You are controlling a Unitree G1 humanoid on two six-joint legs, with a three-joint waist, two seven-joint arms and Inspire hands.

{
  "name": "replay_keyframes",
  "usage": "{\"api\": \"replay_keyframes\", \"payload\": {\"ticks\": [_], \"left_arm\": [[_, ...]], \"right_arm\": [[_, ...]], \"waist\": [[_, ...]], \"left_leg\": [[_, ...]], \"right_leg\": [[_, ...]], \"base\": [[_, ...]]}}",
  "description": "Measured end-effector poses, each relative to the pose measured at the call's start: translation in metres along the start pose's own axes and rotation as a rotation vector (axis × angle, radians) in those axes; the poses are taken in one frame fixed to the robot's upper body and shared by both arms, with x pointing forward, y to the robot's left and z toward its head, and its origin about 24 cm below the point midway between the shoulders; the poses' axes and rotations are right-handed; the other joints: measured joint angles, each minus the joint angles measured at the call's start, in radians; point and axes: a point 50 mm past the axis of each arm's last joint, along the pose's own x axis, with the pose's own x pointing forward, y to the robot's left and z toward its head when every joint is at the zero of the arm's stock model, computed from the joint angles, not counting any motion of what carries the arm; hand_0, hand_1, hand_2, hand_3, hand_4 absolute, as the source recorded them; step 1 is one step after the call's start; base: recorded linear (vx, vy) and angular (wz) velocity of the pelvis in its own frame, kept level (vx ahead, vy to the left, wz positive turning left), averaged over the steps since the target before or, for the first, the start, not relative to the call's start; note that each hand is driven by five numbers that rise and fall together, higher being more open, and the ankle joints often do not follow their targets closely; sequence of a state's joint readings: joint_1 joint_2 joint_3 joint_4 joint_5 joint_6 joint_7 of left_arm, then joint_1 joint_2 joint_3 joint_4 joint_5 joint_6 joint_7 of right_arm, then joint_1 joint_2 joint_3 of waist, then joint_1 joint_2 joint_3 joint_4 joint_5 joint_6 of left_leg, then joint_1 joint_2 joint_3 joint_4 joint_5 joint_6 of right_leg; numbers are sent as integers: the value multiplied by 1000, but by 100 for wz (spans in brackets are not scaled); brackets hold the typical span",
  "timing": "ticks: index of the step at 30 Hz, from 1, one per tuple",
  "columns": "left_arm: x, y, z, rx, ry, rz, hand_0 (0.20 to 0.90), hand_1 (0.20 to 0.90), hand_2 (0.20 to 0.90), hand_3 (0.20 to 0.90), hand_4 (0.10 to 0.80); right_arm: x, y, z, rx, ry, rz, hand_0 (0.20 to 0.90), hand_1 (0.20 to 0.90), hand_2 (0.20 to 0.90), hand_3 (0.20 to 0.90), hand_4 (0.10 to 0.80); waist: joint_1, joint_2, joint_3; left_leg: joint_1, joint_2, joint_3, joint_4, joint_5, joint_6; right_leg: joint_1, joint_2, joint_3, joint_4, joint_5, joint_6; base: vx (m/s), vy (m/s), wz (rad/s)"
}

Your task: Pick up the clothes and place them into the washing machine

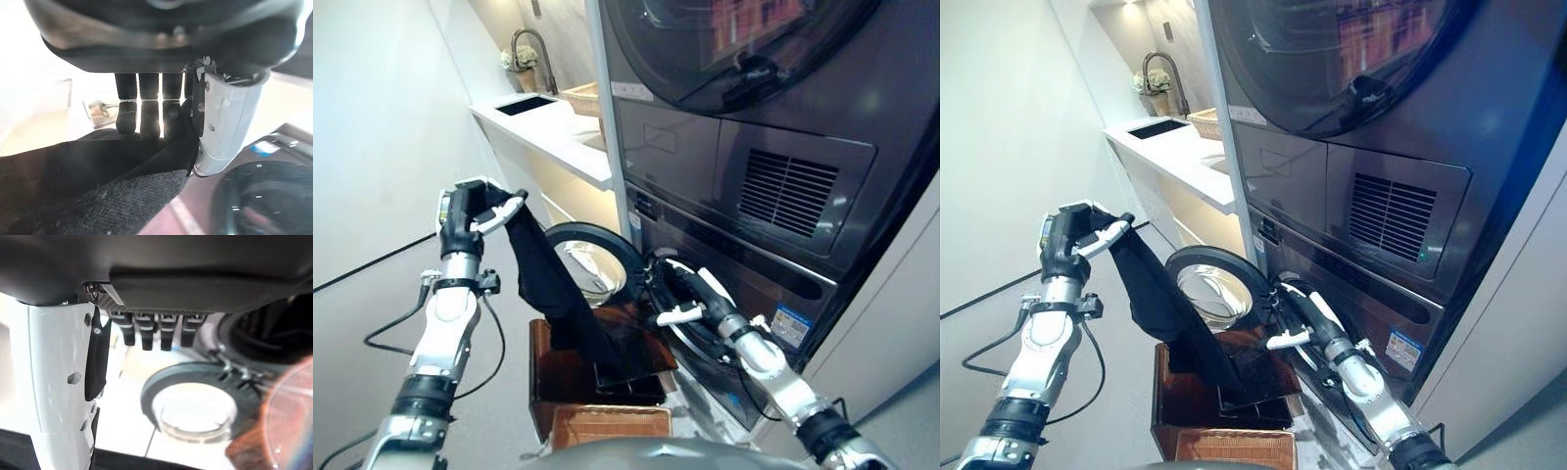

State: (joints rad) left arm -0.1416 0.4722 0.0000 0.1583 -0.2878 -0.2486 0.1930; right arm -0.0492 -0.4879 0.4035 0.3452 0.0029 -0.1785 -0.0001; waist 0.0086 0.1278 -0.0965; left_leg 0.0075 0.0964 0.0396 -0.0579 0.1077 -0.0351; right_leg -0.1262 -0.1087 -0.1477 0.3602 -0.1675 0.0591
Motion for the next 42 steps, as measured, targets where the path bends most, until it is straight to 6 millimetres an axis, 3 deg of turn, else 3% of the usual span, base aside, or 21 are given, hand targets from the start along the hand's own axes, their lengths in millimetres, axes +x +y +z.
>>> {"api": "replay_keyframes", "payload": {"ticks": [6, 21, 29, 38, 42], "left_arm": [[16, -1, 27, -24, -106, -36, 200, 200, 200, 200, 300], [35, -7, 78, -71, -314, -110, 200, 200, 200, 200, 300], [46, -36, 104, -120, -409, -237, 200, 200, 200, 200, 300], [34, -61, 122, -229, -476, -380, 200, 200, 200, 200, 300], [30, -69, 135, -270, -533, -425, 200, 200, 200, 200, 300]], "right_arm": [[13, 4, 17, -87, -61, 41, 900, 900, 900, 900, 800], [26, 34, 42, -103, -164, 165, 900, 900, 900, 900, 800], [37, 47, 65, -116, -242, 217, 900, 900, 900, 900, 800], [39, 60, 72, -61, -261, 242, 900, 900, 900, 900, 800], [40, 65, 78, -49, -279, 246, 900, 900, 900, 900, 800]], "waist": [[7, 2, -1], [12, 9, -8], [33, 21, -20], [35, 20, -53], [38, 22, -66]], "left_leg": [[0, 2, -14, 2, 13, -16], [0, 10, -35, 2, 3, -14], [-1, 11, -45, 10, 15, -30], [-15, 12, -47, 6, -27, -33], [-16, 12, -46, 22, -5, -26]], "right_leg": [[17, 0, -21, -10, 0, 0], [31, 4, -43, 2, -12, -11], [34, 4, -54, 5, -14, -11], [28, 2, -65, 29, -38, -25], [31, 3, -67, 36, -41, -21]], "base": [[1, -1, 9], [-2, -3, 4], [-2, -4, 3], [-3, -3, 8], [0, -1, 3]]}}
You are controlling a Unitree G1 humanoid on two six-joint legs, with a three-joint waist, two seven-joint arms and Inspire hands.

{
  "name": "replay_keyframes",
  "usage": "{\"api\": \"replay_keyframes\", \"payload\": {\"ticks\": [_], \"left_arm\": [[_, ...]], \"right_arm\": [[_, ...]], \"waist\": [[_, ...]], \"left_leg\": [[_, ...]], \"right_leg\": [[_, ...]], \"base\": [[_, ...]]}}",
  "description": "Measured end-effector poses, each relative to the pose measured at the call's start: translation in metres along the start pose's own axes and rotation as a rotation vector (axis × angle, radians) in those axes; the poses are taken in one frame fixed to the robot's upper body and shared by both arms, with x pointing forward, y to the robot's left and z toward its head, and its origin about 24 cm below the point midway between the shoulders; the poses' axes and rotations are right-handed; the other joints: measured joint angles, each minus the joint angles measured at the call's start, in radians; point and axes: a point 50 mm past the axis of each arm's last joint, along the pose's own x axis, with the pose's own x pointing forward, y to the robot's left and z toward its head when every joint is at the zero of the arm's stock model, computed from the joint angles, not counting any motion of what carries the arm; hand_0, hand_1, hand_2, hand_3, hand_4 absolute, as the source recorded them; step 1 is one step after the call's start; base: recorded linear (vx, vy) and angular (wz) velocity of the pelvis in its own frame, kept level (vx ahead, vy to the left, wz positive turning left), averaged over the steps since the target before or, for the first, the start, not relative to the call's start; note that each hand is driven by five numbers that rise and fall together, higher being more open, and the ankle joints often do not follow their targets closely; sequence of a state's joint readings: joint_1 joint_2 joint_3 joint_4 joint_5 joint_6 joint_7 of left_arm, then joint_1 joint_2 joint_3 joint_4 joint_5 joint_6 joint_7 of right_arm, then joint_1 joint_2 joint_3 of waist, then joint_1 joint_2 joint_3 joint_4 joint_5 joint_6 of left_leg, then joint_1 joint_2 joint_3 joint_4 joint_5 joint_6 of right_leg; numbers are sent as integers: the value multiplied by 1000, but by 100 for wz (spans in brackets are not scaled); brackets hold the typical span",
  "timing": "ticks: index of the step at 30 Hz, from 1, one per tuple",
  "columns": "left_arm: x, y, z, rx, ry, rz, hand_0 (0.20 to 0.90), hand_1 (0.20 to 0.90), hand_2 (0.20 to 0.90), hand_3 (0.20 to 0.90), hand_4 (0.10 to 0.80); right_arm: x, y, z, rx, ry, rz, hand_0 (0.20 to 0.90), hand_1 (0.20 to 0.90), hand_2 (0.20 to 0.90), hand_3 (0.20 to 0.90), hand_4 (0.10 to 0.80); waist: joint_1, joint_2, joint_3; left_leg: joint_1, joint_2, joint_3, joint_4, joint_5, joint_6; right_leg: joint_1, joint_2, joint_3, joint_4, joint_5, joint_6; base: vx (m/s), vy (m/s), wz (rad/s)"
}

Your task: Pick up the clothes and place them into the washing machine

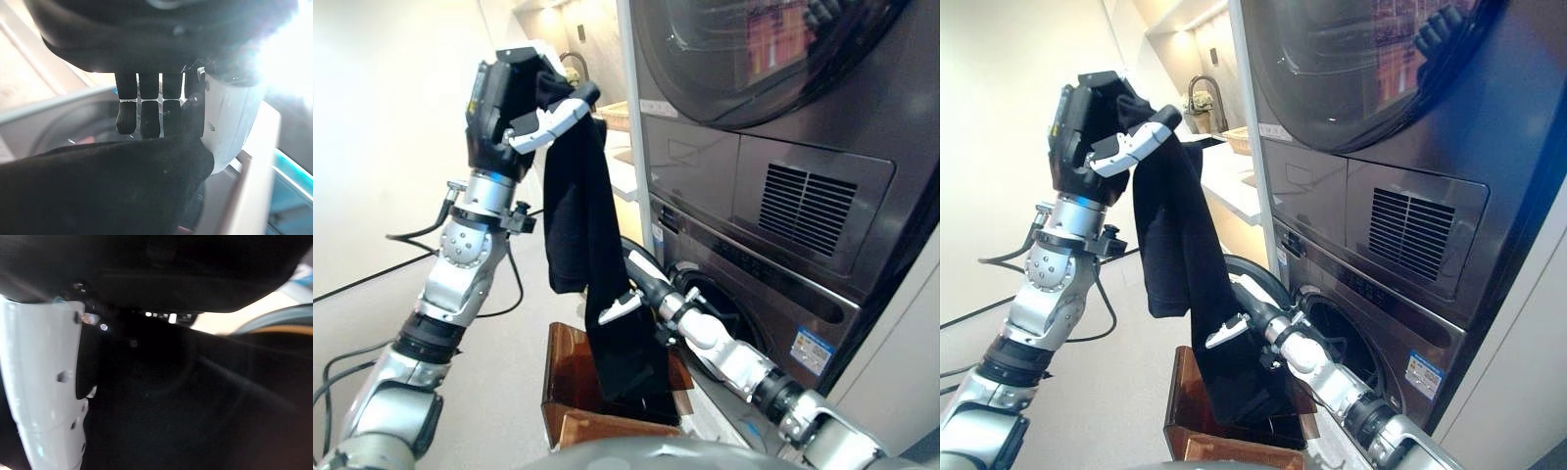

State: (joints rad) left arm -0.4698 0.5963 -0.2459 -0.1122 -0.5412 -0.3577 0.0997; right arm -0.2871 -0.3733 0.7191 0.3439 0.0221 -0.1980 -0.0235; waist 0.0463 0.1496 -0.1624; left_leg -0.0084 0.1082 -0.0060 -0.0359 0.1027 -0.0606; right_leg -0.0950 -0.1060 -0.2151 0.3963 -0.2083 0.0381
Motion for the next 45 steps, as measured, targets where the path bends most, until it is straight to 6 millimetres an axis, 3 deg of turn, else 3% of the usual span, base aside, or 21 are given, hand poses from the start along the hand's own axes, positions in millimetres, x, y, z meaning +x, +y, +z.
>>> {"api": "replay_keyframes", "payload": {"ticks": [3, 4, 5, 9, 14, 19, 21, 26, 28, 29, 30, 33, 38, 45], "left_arm": [[4, -4, 2, -29, -16, -5, 200, 200, 200, 200, 300], [5, -6, 2, -35, -20, -11, 200, 200, 200, 200, 300], [6, -6, 2, -41, -21, -9, 200, 200, 200, 200, 300], [6, -8, 1, -58, -24, -3, 200, 200, 200, 200, 300], [6, -8, 2, -58, -27, -2, 200, 200, 200, 200, 300], [5, -7, 2, -57, -34, 11, 200, 200, 200, 200, 300], [1, -3, 2, -52, -33, 31, 200, 200, 200, 200, 300], [-23, 14, -12, -68, 30, 168, 211, 211, 211, 211, 308], [-42, 21, -21, -84, 78, 258, 370, 370, 370, 370, 422], [-51, 23, -26, -92, 108, 292, 513, 513, 513, 513, 524], [-55, 25, -30, -93, 126, 310, 900, 900, 900, 900, 800], [-66, 29, -34, -89, 161, 344, 900, 900, 900, 900, 800], [-88, 30, -42, -103, 218, 400, 900, 900, 900, 900, 800], [-163, 34, -86, -107, 557, 585, 900, 900, 900, 900, 800]], "right_arm": [[4, 4, 4, -4, -15, 20, 900, 900, 900, 900, 800], [6, 5, 6, -7, -23, 25, 222, 222, 222, 222, 316], [6, 6, 7, 3, -26, 24, 200, 200, 200, 200, 300], [8, 7, 8, 23, -29, 23, 200, 200, 200, 200, 300], [7, 6, 3, 44, -4, 7, 200, 200, 200, 200, 300], [5, -2, 0, 49, 7, -29, 200, 200, 200, 200, 300], [3, -8, -2, 42, 14, -57, 200, 200, 200, 200, 300], [-3, -34, -6, 41, 30, -157, 200, 200, 200, 200, 300], [-7, -49, -9, 66, 39, -219, 200, 200, 200, 200, 300], [-9, -56, -9, 77, 39, -249, 200, 200, 200, 200, 300], [-12, -64, -11, 78, 46, -281, 200, 200, 200, 200, 300], [-16, -78, -11, 95, 44, -342, 200, 200, 200, 200, 300], [-18, -83, -11, 142, 39, -369, 200, 200, 200, 200, 300], [-18, -86, -8, 199, 21, -381, 200, 200, 200, 200, 300]], "waist": [[-2, 0, -16], [-2, 0, -16], [-2, 0, -16], [-3, 0, -16], [-2, -3, -15], [3, -10, -20], [4, -9, -25], [3, -23, -18], [8, -27, -15], [13, -30, -13], [22, -35, -9], [27, -54, 2], [27, -83, -3], [31, -112, 0]], "left_leg": [[3, -1, 1, 0, 16, -10], [2, -1, 1, 0, 18, -10], [3, -1, 0, 0, 18, -10], [2, 1, -3, 0, 21, -14], [-1, 0, 2, -6, -13, -17], [-1, 0, 6, -2, -21, -13], [1, 0, 7, -1, 14, -6], [0, -1, 7, -5, 25, -14], [0, 0, 6, -5, 25, -14], [0, 0, 5, -5, 26, -15], [-1, 0, 5, -5, 26, -15], [-5, 1, -2, -9, 19, -16], [-14, 1, -2, -14, 16, -12], [-14, 2, -9, -20, 29, -7]], "right_leg": [[-1, -5, 2, 1, -1, 0], [-1, -5, 2, 1, 0, 1], [-1, -5, 2, 2, 0, 1], [-3, -4, 2, 10, -11, 9], [-8, -7, 7, 28, -23, -6], [-16, -7, 9, 27, -19, 0], [-15, -5, 13, 31, -24, 3], [-15, -6, 11, 30, -18, -2], [-15, -5, 10, 29, -20, 1], [-15, -4, 9, 28, -23, 4], [-14, -2, 8, 28, -25, 7], [-16, -1, 1, 32, -27, 3], [-17, -2, -6, 21, -27, 4], [9, -1, -19, -28, -8, 11]], "base": [[6, -6, 3], [0, 0, 0], [0, 0, 0], [0, 0, 0], [0, -1, 2], [-2, 1, 2], [-9, 6, -5], [-18, 8, 1], [-16, 4, 1], [0, 0, 0], [0, 0, 0], [-25, 10, 8], [-9, 0, 6], [-3, -2, 5]]}}
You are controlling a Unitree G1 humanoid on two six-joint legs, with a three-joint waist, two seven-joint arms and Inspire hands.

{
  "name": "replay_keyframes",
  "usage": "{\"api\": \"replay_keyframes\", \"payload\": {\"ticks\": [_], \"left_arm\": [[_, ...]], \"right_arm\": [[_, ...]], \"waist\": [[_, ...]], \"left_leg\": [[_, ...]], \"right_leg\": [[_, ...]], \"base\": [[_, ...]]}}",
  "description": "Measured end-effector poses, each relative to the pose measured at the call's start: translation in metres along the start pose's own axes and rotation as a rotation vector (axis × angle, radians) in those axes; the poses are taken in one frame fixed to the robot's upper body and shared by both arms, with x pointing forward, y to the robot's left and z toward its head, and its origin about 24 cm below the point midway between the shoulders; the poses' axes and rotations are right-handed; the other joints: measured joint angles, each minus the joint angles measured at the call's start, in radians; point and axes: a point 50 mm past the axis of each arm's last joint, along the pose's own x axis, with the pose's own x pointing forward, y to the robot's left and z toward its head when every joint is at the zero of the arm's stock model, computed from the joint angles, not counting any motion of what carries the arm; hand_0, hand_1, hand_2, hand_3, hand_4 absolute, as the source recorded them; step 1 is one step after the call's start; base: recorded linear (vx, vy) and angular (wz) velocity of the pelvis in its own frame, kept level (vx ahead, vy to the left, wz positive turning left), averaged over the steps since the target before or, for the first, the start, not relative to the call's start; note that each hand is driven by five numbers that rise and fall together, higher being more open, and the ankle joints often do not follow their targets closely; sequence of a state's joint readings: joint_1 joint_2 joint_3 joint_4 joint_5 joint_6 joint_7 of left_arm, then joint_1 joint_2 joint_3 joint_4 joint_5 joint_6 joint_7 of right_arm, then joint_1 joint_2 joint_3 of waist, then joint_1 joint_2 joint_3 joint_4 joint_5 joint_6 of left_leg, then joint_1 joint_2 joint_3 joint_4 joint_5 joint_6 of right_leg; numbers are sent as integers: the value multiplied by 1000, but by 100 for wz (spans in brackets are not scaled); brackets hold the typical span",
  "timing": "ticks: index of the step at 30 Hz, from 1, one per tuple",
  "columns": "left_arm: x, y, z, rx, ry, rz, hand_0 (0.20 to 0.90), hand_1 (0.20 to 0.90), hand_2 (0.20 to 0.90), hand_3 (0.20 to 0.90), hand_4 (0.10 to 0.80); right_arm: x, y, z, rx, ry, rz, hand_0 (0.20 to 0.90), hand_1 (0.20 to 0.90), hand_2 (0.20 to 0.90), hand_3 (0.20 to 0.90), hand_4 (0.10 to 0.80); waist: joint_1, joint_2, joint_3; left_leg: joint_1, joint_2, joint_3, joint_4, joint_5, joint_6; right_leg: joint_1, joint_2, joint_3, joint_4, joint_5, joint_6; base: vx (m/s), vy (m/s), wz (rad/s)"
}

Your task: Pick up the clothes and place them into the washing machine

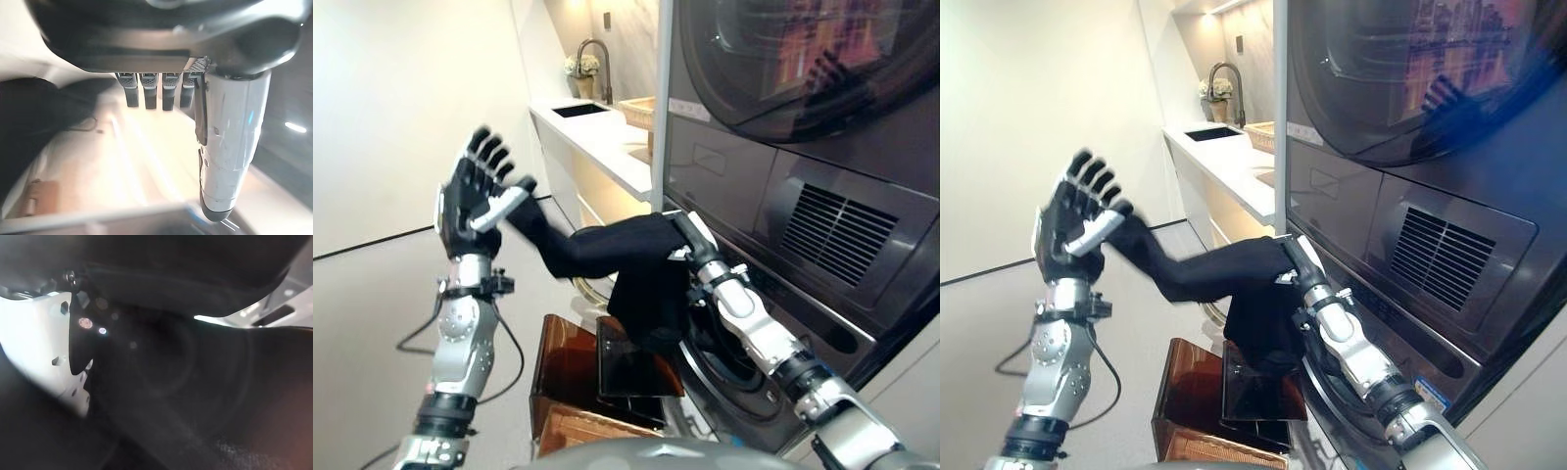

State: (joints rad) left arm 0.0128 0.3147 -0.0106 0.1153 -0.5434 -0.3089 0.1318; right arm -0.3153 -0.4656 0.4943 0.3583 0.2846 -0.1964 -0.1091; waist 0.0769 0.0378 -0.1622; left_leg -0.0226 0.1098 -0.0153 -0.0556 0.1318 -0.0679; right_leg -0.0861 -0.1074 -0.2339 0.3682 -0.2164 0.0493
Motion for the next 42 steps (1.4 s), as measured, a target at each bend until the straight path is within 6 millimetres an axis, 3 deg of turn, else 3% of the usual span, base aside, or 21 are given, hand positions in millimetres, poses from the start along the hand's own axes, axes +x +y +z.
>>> {"api": "replay_keyframes", "payload": {"ticks": [3, 11, 16, 20, 26, 29, 34, 37, 42], "left_arm": [[-30, 8, -31, -13, 141, 39, 900, 900, 900, 900, 800], [-99, 44, -85, 8, 472, 127, 900, 900, 900, 900, 800], [-117, 59, -96, 121, 570, 116, 900, 900, 900, 900, 800], [-100, 67, -82, 464, 531, -17, 900, 900, 900, 900, 800], [-60, 78, -42, 723, 351, -94, 900, 900, 900, 900, 800], [-30, 68, -14, 803, 193, -151, 900, 900, 900, 900, 800], [15, 36, 24, 887, -68, -242, 900, 900, 900, 900, 800], [20, 26, 33, 881, -143, -266, 900, 900, 900, 900, 800], [19, 19, 28, 889, -138, -311, 900, 900, 900, 900, 800]], "right_arm": [[1, -7, 2, 14, -5, -23, 200, 200, 200, 200, 300], [13, -25, 23, 71, -77, -99, 200, 200, 200, 200, 300], [14, -27, 26, 72, -88, -117, 200, 200, 200, 200, 300], [14, -34, 30, 77, -118, -149, 200, 200, 200, 200, 300], [15, -36, 35, 82, -161, -168, 200, 200, 200, 200, 300], [15, -37, 36, 86, -163, -171, 200, 200, 200, 200, 300], [16, -33, 36, 104, -166, -164, 200, 200, 200, 200, 300], [16, -32, 36, 107, -166, -163, 200, 200, 200, 200, 300], [17, -29, 36, 120, -167, -159, 200, 200, 200, 200, 300]], "waist": [[21, -11, 13], [50, -37, 33], [59, -43, 37], [77, -40, 50], [78, -43, 53], [80, -43, 54], [71, -40, 55], [61, -38, 55], [38, -36, 54]], "left_leg": [[0, 1, -6, 0, -2, 3], [0, -1, -6, -5, -8, 12], [0, 0, -5, -10, -5, 10], [20, 1, -9, -18, -4, 11], [29, -1, -8, -23, -6, 13], [29, -3, -8, -23, -6, 13], [41, -4, -6, -23, -6, 13], [46, -3, 0, -23, -6, 13], [54, -2, 13, -23, -8, 14]], "right_leg": [[22, 5, -9, -40, 15, 6], [27, 4, -12, -59, 21, 17], [29, 8, -11, -73, 28, 14], [73, 15, -21, -117, 45, 20], [81, 12, -22, -128, 47, 24], [82, 10, -22, -129, 49, 26], [96, 10, -20, -131, 53, 23], [96, 11, -13, -130, 53, 23], [95, 11, 0, -127, 53, 26]], "base": [[-10, -6, 5], [-3, -1, 1], [0, 0, 0], [-2, 10, 3], [0, 2, 2], [0, 0, 0], [0, 0, 0], [7, -5, -6], [0, -1, -7]]}}
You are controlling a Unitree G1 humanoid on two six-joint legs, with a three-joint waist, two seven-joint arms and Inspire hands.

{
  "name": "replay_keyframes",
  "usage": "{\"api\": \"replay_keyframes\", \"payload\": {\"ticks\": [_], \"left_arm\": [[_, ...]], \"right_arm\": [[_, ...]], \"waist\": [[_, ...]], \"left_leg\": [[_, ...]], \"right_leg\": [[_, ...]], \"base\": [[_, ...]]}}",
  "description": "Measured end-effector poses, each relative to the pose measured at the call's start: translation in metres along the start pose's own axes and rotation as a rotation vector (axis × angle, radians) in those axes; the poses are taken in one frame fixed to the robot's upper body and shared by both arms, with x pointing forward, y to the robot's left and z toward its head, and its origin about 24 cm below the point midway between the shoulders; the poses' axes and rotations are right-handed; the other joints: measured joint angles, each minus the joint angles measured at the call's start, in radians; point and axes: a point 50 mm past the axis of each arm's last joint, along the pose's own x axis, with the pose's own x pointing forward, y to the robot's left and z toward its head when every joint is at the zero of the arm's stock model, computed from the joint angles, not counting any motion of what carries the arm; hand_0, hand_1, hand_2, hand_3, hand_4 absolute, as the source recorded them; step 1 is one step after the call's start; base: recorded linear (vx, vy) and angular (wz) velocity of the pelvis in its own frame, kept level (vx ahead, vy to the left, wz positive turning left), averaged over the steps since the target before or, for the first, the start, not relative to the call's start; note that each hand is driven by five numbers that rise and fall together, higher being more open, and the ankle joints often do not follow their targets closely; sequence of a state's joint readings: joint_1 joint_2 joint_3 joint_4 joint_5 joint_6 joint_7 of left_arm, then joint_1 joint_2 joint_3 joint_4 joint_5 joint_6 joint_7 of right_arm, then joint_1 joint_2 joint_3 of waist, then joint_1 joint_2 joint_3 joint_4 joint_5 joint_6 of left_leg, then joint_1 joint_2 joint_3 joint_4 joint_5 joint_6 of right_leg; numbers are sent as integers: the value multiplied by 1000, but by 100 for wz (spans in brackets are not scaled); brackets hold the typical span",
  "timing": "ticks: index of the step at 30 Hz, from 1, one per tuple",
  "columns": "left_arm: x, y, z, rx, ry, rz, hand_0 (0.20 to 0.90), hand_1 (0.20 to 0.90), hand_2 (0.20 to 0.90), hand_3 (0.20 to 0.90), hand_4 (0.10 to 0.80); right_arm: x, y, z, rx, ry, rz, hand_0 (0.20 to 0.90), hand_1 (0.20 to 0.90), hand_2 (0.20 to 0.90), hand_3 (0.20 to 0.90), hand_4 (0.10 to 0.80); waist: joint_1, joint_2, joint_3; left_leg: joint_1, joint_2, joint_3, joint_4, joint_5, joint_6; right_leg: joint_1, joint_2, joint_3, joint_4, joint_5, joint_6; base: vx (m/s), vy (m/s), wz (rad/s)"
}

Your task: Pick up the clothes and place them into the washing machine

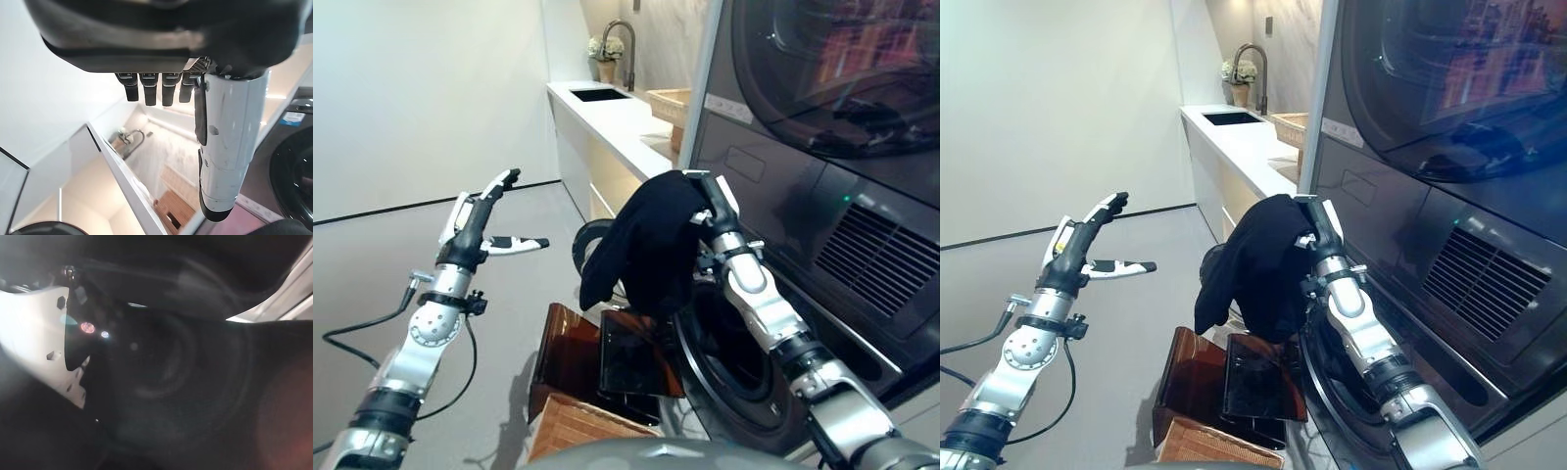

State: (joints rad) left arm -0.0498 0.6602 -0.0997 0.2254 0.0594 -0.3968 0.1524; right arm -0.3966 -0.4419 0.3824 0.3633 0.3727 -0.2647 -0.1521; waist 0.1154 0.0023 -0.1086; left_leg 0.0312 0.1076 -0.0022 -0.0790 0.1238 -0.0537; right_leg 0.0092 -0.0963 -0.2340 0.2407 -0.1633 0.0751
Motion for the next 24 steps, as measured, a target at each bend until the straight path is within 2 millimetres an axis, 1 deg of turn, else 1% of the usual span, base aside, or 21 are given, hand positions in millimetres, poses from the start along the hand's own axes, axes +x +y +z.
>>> {"api": "replay_keyframes", "payload": {"ticks": [3, 5, 9, 13, 18, 22, 24], "left_arm": [[-1, -10, 1, -7, -3, -51, 900, 900, 900, 900, 800], [-1, -14, 1, -10, -3, -74, 900, 900, 900, 900, 800], [2, -23, 5, -37, -18, -119, 900, 900, 900, 900, 800], [7, -27, 10, -72, -34, -136, 900, 900, 900, 900, 800], [10, -31, 12, -140, -26, -123, 900, 900, 900, 900, 800], [9, -39, 11, -184, -8, -144, 900, 900, 900, 900, 800], [9, -44, 10, -245, 15, -139, 900, 900, 900, 900, 800]], "right_arm": [[0, 2, 0, 5, 0, 4, 200, 200, 200, 200, 300], [0, 5, 0, 17, 0, 8, 200, 200, 200, 200, 300], [0, 18, -2, 37, 6, 42, 200, 200, 200, 200, 300], [1, 37, -2, 75, 5, 100, 200, 200, 200, 200, 300], [8, 62, 7, 127, -19, 175, 200, 200, 200, 200, 300], [11, 75, 14, 174, -35, 201, 200, 200, 200, 200, 300], [11, 81, 16, 192, -37, 224, 200, 200, 200, 200, 300]], "waist": [[-5, 0, 0], [-9, 0, 0], [-18, 0, -1], [-18, 3, -3], [-21, 8, -8], [-18, 12, -18], [-17, 14, -21]], "left_leg": [[2, 0, 4, 0, 0, 0], [3, 0, 4, 0, 0, 0], [5, 0, 7, 0, 0, 1], [14, 0, 23, 0, -3, 2], [15, 0, 31, 0, -4, 3], [12, 0, 35, 0, -3, 4], [12, -1, 35, 0, -3, 4]], "right_leg": [[0, 0, 4, 1, 2, -1], [0, 0, 4, 1, 2, -1], [0, 0, 7, 3, 3, -3], [-2, 0, 23, 9, 3, -2], [-8, -1, 32, 17, 3, -3], [-16, -2, 36, 22, 4, -4], [-16, -2, 35, 22, 4, -4]], "base": [[4, -3, -3], [0, 0, 0], [-1, -3, -1], [2, 0, -10], [1, 0, -5], [0, 1, -1], [0, 0, 0]]}}
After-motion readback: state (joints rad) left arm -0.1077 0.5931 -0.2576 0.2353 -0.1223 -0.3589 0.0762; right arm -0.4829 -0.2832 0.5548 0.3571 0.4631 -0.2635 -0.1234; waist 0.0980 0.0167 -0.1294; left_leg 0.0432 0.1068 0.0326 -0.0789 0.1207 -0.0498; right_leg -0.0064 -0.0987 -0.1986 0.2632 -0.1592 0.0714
